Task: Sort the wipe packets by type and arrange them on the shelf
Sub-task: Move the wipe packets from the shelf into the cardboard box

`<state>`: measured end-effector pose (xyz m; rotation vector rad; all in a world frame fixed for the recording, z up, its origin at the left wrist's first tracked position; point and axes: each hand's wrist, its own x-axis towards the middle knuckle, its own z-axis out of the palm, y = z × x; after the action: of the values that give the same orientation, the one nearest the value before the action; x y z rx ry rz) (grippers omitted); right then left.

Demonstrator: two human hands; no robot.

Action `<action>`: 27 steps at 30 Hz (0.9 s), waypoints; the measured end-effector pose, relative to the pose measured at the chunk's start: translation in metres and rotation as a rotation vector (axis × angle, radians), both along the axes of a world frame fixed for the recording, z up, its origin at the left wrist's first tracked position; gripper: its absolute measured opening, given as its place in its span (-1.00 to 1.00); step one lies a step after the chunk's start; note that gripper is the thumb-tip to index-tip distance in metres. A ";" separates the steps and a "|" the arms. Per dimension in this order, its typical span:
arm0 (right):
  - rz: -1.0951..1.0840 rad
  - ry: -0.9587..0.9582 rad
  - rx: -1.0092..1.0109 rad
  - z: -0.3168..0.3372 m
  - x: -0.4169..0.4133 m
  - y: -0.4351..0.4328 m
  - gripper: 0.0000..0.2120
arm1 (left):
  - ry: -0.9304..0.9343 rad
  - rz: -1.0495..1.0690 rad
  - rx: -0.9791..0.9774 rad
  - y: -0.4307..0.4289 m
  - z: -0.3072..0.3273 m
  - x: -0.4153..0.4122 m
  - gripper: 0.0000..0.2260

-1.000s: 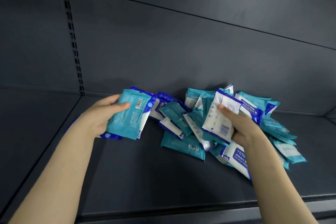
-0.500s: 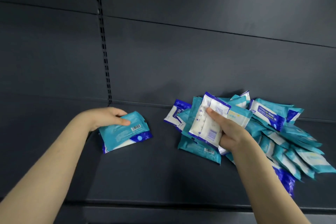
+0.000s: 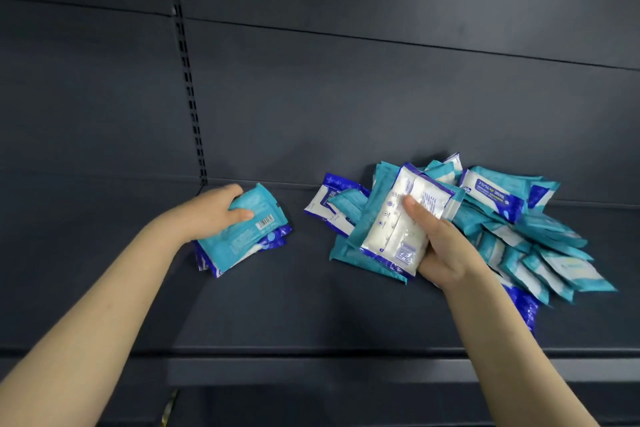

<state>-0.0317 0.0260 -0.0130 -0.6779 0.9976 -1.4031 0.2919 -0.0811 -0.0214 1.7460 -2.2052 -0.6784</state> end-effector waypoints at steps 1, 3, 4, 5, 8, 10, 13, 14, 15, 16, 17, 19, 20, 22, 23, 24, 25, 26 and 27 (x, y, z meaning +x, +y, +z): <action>-0.001 -0.013 -0.002 0.001 -0.002 0.005 -0.55 | 0.033 0.016 -0.008 0.004 -0.001 -0.003 -0.80; -0.013 -0.027 0.008 0.005 -0.008 0.017 -0.55 | 0.205 0.060 -0.008 0.014 -0.001 -0.009 -0.83; -0.026 -0.031 0.013 0.008 -0.012 0.025 -0.56 | 0.333 0.081 -0.003 0.022 0.001 -0.014 -0.84; -0.041 -0.035 0.012 0.010 -0.017 0.032 -0.56 | 0.466 0.097 0.003 0.029 0.003 -0.021 -0.85; -0.107 -0.078 -0.003 0.016 -0.039 0.060 -0.61 | 0.857 0.076 0.076 0.063 0.017 -0.057 -0.86; -0.160 -0.100 -0.001 0.019 -0.059 0.085 -0.68 | 1.083 0.017 0.176 0.087 0.027 -0.091 -0.82; -0.261 -0.111 -0.009 0.020 -0.097 0.135 -0.55 | 1.263 -0.064 0.312 0.126 0.036 -0.156 -0.81; -0.286 -0.117 -0.012 0.021 -0.110 0.157 -0.52 | 1.312 -0.087 0.366 0.140 0.036 -0.180 -0.83; -0.313 -0.115 -0.008 0.020 -0.124 0.180 -0.53 | 1.359 -0.105 0.432 0.154 0.034 -0.205 -0.83; -0.339 -0.119 0.007 0.020 -0.138 0.206 -0.57 | 1.396 -0.118 0.506 0.171 0.031 -0.231 -0.83; -0.377 -0.126 0.031 0.019 -0.153 0.234 -0.63 | 1.420 -0.126 0.582 0.189 0.027 -0.257 -0.81; -0.480 -0.142 0.081 0.014 -0.180 0.291 -0.71 | 1.431 -0.153 0.717 0.227 0.015 -0.307 -0.79; -0.539 -0.153 0.102 0.008 -0.193 0.319 -0.73 | 1.412 -0.164 0.774 0.246 0.007 -0.330 -0.79; -0.639 -0.189 0.125 -0.007 -0.216 0.371 -0.70 | 1.326 -0.201 0.848 0.285 -0.011 -0.373 -0.82; -0.676 -0.216 0.137 -0.015 -0.227 0.395 -0.68 | 1.278 -0.217 0.872 0.303 -0.021 -0.393 -0.84; -0.706 -0.245 0.149 -0.023 -0.237 0.417 -0.67 | 1.233 -0.230 0.898 0.321 -0.031 -0.410 -0.85; -0.740 -0.274 0.160 -0.031 -0.246 0.437 -0.67 | 1.186 -0.245 0.930 0.337 -0.041 -0.427 -0.83; -0.769 -0.304 0.160 -0.039 -0.255 0.455 -0.69 | 1.141 -0.259 0.963 0.353 -0.050 -0.442 -0.80; -0.802 -0.331 0.153 -0.047 -0.264 0.472 -0.69 | 1.096 -0.272 0.994 0.368 -0.059 -0.456 -0.79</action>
<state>-0.2957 0.4977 -0.0602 0.1108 1.1423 -2.0148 -0.1638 0.2865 -0.0802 0.8077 -1.3068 -2.3459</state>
